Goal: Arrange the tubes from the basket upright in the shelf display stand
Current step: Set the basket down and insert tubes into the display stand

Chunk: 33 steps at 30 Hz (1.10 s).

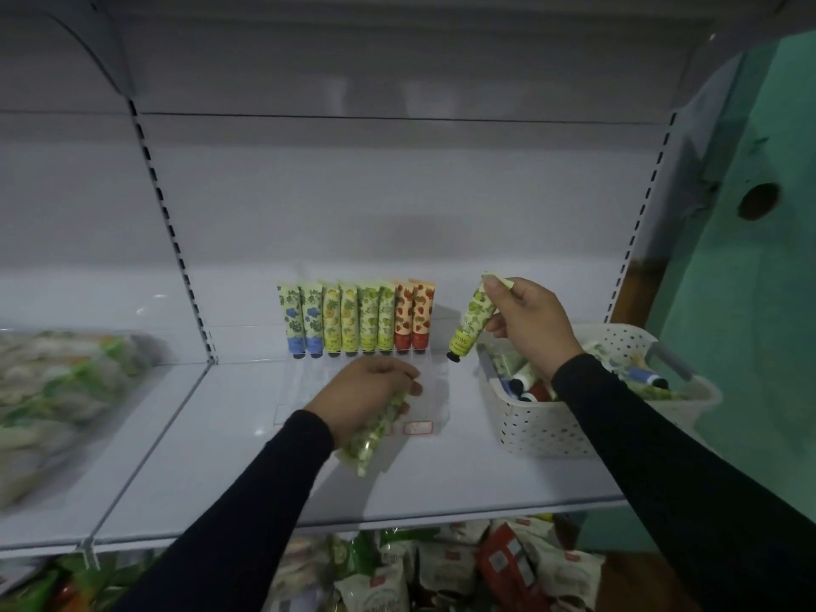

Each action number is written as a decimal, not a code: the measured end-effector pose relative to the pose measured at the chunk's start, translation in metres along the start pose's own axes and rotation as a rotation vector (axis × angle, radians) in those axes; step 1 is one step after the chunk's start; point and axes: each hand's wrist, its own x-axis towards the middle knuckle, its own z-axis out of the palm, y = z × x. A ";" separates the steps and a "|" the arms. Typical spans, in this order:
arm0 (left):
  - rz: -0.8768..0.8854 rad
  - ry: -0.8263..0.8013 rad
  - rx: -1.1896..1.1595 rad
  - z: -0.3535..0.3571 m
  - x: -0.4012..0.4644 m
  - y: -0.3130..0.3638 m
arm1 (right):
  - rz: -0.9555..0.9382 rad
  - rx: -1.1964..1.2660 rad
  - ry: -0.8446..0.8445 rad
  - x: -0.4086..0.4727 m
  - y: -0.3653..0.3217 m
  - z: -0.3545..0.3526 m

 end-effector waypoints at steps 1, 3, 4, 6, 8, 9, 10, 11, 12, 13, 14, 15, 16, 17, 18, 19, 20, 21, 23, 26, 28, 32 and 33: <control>0.007 0.022 -0.028 -0.011 -0.002 0.000 | 0.010 -0.004 -0.024 0.002 0.001 0.005; 0.028 0.071 -0.045 -0.029 -0.005 -0.002 | 0.027 -0.009 -0.078 0.004 0.003 0.017; 0.040 0.102 -0.033 -0.037 -0.006 -0.003 | 0.034 -0.010 -0.104 0.005 0.003 0.024; 0.069 0.168 0.008 -0.052 -0.009 -0.004 | 0.051 -0.002 -0.158 0.007 0.006 0.036; 0.096 0.223 0.054 -0.065 -0.010 -0.006 | 0.055 0.004 -0.204 0.006 0.006 0.047; 0.102 0.244 0.073 -0.071 -0.009 -0.007 | 0.054 -0.002 -0.223 0.006 0.006 0.051; 0.103 0.262 0.090 -0.076 -0.009 -0.009 | 0.053 -0.007 -0.237 0.005 0.006 0.055; 0.099 0.280 0.111 -0.080 -0.008 -0.012 | 0.053 -0.012 -0.249 0.005 0.006 0.059; 0.096 0.296 0.137 -0.084 -0.006 -0.014 | 0.054 -0.013 -0.255 0.005 0.007 0.062; 0.094 0.313 0.168 -0.087 -0.004 -0.017 | 0.054 -0.013 -0.257 0.004 0.006 0.064; 0.092 0.330 0.204 -0.089 -0.002 -0.020 | 0.051 -0.009 -0.256 0.004 0.006 0.066; 0.091 0.350 0.243 -0.091 -0.001 -0.023 | 0.042 -0.006 -0.253 0.003 0.005 0.068; 0.091 0.367 0.285 -0.092 0.000 -0.025 | 0.026 -0.002 -0.244 0.003 0.005 0.070; 0.096 0.381 0.324 -0.093 0.000 -0.027 | 0.009 0.002 -0.228 0.003 0.004 0.072; 0.104 0.389 0.360 -0.094 0.000 -0.028 | -0.004 0.005 -0.202 0.003 0.003 0.075; 0.111 0.393 0.387 -0.094 0.001 -0.029 | -0.014 0.006 -0.171 0.003 0.003 0.077; 0.117 0.393 0.413 -0.093 0.001 -0.030 | -0.020 0.012 -0.142 0.004 0.002 0.080; 0.124 0.393 0.447 -0.093 0.001 -0.030 | -0.025 0.025 -0.120 0.006 0.001 0.083; 0.141 0.398 0.522 -0.091 0.002 -0.029 | -0.038 0.056 -0.099 0.007 -0.001 0.089; 0.150 0.406 0.561 -0.091 0.002 -0.029 | -0.050 0.060 -0.077 0.008 -0.002 0.098; 0.146 0.410 0.592 -0.093 0.004 -0.030 | -0.044 0.050 -0.078 0.008 -0.001 0.102; 0.153 0.439 0.618 -0.094 0.005 -0.032 | -0.040 0.000 -0.106 0.007 -0.001 0.109; 0.154 0.443 0.602 -0.095 0.005 -0.032 | -0.042 -0.021 -0.111 0.007 0.000 0.110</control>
